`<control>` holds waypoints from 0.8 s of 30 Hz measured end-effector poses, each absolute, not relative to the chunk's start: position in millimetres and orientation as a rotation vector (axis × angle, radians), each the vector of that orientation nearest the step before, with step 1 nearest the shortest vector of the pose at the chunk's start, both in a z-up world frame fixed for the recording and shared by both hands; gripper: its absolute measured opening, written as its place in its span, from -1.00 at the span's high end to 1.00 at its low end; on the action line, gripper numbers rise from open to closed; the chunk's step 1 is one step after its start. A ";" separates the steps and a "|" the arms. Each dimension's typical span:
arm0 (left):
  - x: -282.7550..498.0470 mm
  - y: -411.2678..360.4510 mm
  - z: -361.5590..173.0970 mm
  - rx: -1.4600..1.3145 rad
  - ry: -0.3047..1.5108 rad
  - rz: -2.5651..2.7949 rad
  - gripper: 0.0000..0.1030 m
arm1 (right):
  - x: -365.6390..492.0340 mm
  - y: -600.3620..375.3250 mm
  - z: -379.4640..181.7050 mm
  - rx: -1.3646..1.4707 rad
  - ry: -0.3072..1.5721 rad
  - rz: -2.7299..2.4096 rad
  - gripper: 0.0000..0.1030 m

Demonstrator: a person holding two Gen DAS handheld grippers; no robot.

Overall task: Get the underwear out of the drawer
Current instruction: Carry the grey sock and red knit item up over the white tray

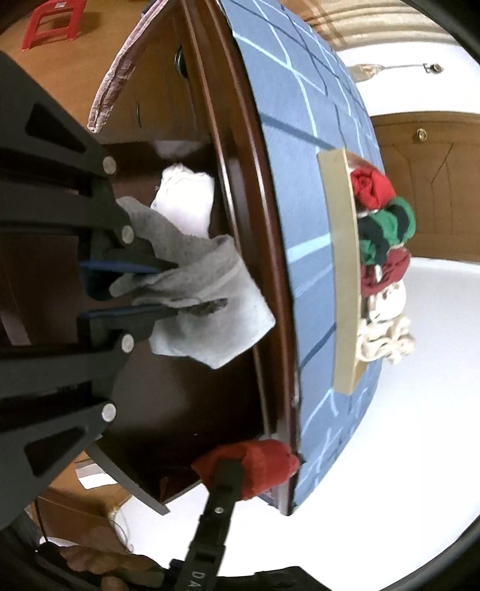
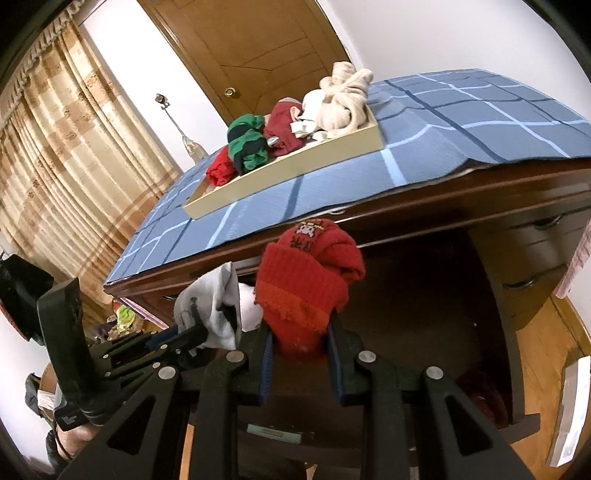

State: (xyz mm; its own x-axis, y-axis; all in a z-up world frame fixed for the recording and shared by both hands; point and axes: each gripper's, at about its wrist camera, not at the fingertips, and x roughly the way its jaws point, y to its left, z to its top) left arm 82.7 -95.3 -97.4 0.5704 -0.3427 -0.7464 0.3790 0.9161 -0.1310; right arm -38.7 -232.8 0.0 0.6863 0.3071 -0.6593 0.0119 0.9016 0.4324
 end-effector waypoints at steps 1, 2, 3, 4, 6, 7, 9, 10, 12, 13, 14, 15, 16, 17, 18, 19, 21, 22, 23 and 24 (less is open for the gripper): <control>81.0 -94.9 -99.6 0.039 0.856 -0.420 0.74 | -38.1 -231.3 1.2 0.426 0.800 0.175 0.48; 80.5 -93.0 -93.0 0.034 0.848 -0.418 0.74 | -36.9 -229.3 3.0 0.424 0.796 0.181 0.48; 81.3 -88.1 -74.3 0.029 0.843 -0.417 0.74 | -35.3 -227.0 5.3 0.422 0.791 0.188 0.48; 80.2 -87.3 -75.3 0.021 0.834 -0.412 0.74 | -33.5 -225.0 7.2 0.420 0.787 0.194 0.48; 79.7 -84.0 -67.1 0.011 0.816 -0.403 0.74 | -29.4 -219.8 12.7 0.415 0.773 0.210 0.48; 79.5 -82.7 -63.5 0.008 0.805 -0.397 0.74 | -27.0 -216.7 15.8 0.411 0.765 0.217 0.48; 77.1 -78.9 -50.6 0.001 0.783 -0.385 0.74 | -21.9 -210.2 22.5 0.405 0.747 0.233 0.48; 76.7 -76.9 -42.2 0.000 0.774 -0.379 0.74 | -19.0 -207.2 25.8 0.403 0.738 0.242 0.48; 75.3 -73.1 -22.3 -0.001 0.745 -0.369 0.74 | -12.6 -201.8 33.6 0.398 0.717 0.256 0.48; 75.0 -71.9 -12.5 -0.001 0.727 -0.362 0.74 | -9.1 -199.2 37.5 0.395 0.706 0.260 0.48; 74.9 -71.8 -5.6 0.002 0.708 -0.354 0.74 | -4.4 -196.2 42.3 0.392 0.692 0.266 0.47; 75.0 -70.0 9.2 0.006 0.696 -0.350 0.74 | 0.3 -193.5 47.5 0.385 0.674 0.271 0.47; 76.7 -70.7 16.0 0.012 0.675 -0.341 0.74 | 3.9 -191.4 51.2 0.379 0.662 0.272 0.47; 78.0 -69.0 30.5 0.013 0.664 -0.337 0.74 | 9.3 -188.8 56.6 0.369 0.643 0.272 0.47; 80.4 -68.5 40.8 0.011 0.649 -0.331 0.74 | 15.0 -186.2 61.8 0.358 0.624 0.271 0.47; 83.6 -68.4 47.5 0.011 0.632 -0.326 0.74 | 20.6 -184.3 66.3 0.349 0.606 0.265 0.47; 90.9 -68.9 55.7 0.002 0.610 -0.318 0.74 | 30.5 -181.8 73.1 0.340 0.579 0.254 0.47; 95.3 -68.9 58.3 -0.002 0.606 -0.320 0.74 | 36.3 -181.3 76.6 0.335 0.562 0.246 0.47; 100.4 -68.7 61.9 -0.004 0.603 -0.321 0.74 | 41.3 -181.6 80.3 0.331 0.548 0.237 0.47; 104.9 -69.2 64.1 -0.005 0.596 -0.320 0.74 | 46.8 -181.4 83.3 0.326 0.533 0.225 0.47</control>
